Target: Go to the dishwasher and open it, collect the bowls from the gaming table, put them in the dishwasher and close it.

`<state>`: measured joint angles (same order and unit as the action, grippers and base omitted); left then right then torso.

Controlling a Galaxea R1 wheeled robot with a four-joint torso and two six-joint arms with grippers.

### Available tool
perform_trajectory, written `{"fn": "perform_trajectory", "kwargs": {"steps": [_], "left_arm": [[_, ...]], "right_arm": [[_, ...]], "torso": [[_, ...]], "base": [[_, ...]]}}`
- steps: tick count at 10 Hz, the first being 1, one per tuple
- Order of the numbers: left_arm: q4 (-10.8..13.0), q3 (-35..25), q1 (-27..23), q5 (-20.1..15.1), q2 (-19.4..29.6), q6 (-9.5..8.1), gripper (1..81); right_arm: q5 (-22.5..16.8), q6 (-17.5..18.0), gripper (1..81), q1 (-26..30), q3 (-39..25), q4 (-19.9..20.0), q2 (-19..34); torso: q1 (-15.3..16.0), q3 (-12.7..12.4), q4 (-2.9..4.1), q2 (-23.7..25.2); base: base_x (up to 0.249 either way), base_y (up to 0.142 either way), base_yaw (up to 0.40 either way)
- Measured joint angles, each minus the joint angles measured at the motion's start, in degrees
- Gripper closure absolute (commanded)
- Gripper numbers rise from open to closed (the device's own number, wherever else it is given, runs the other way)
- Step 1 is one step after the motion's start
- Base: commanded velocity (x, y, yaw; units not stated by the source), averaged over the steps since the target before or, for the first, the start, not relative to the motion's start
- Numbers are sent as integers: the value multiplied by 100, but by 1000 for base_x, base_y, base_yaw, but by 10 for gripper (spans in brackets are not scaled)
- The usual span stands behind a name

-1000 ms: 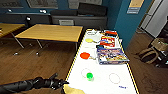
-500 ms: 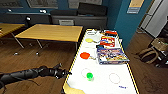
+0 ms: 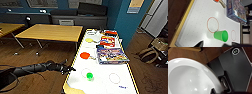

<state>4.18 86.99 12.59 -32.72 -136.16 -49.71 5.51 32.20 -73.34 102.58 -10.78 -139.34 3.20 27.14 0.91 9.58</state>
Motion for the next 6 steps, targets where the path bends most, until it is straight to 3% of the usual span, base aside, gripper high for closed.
{"fn": "perform_trajectory", "kwargs": {"steps": [6], "left_arm": [[22,805,46,-134,-885,-9,10]], "right_arm": [[-66,0,811,0,20,0,-85]], "torso": [[0,2,0,-2]], "base": [[0,0,0]]}}
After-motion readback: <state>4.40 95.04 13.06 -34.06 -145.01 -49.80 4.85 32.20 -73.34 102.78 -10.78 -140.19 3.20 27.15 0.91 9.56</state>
